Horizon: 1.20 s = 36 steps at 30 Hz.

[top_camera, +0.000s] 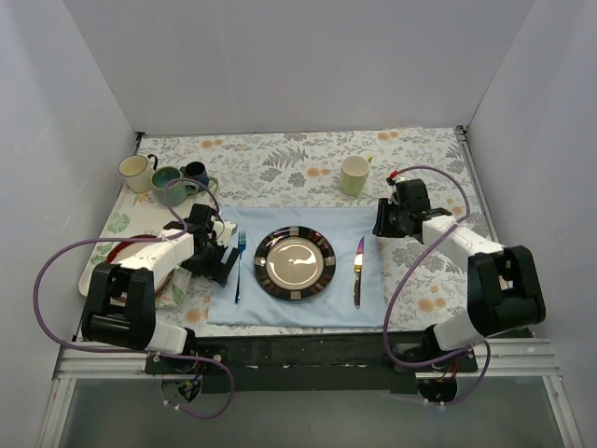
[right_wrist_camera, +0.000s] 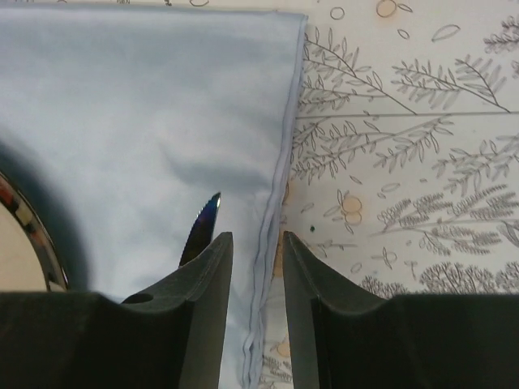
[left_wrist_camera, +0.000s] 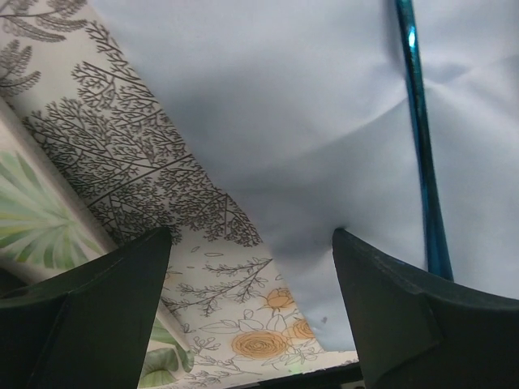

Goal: Set the dinner table for one person

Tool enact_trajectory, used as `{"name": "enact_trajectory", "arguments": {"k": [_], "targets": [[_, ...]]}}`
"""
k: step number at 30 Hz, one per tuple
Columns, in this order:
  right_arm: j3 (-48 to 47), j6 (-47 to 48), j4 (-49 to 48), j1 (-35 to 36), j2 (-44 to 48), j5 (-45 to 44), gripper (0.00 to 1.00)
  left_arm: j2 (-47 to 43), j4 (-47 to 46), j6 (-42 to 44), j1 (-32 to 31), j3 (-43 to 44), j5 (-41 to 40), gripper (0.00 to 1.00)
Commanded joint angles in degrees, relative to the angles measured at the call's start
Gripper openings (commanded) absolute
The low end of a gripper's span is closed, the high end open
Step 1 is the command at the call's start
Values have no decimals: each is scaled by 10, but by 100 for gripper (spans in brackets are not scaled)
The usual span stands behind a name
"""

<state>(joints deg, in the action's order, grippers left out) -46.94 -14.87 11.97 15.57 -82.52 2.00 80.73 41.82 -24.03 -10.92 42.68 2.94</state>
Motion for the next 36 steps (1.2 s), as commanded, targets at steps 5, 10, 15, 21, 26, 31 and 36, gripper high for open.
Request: {"name": "enact_trajectory", "arguments": {"k": [5, 10, 15, 21, 26, 31, 36], "targets": [[-52, 16, -55, -16, -117, 43, 36, 14, -31, 5, -4, -22, -49, 81], [-54, 12, -53, -29, -127, 28, 5, 16, -32, 14, -4, -44, -63, 80], [-48, 14, -46, -36, -119, 27, 3, 23, -40, 14, -4, -57, -61, 80], [-76, 33, -5, -34, -113, 17, 34, 10, -17, 17, -4, -43, -34, 81], [-99, 42, 84, 40, -43, -152, 35, -21, 27, 8, -4, 0, 33, 89], [-73, 20, 148, 127, 45, -183, 23, -62, 44, -1, -3, 41, 13, 94], [-1, -37, 132, 151, 84, -115, 1, -71, 51, -10, -3, 57, 14, 95]]}}
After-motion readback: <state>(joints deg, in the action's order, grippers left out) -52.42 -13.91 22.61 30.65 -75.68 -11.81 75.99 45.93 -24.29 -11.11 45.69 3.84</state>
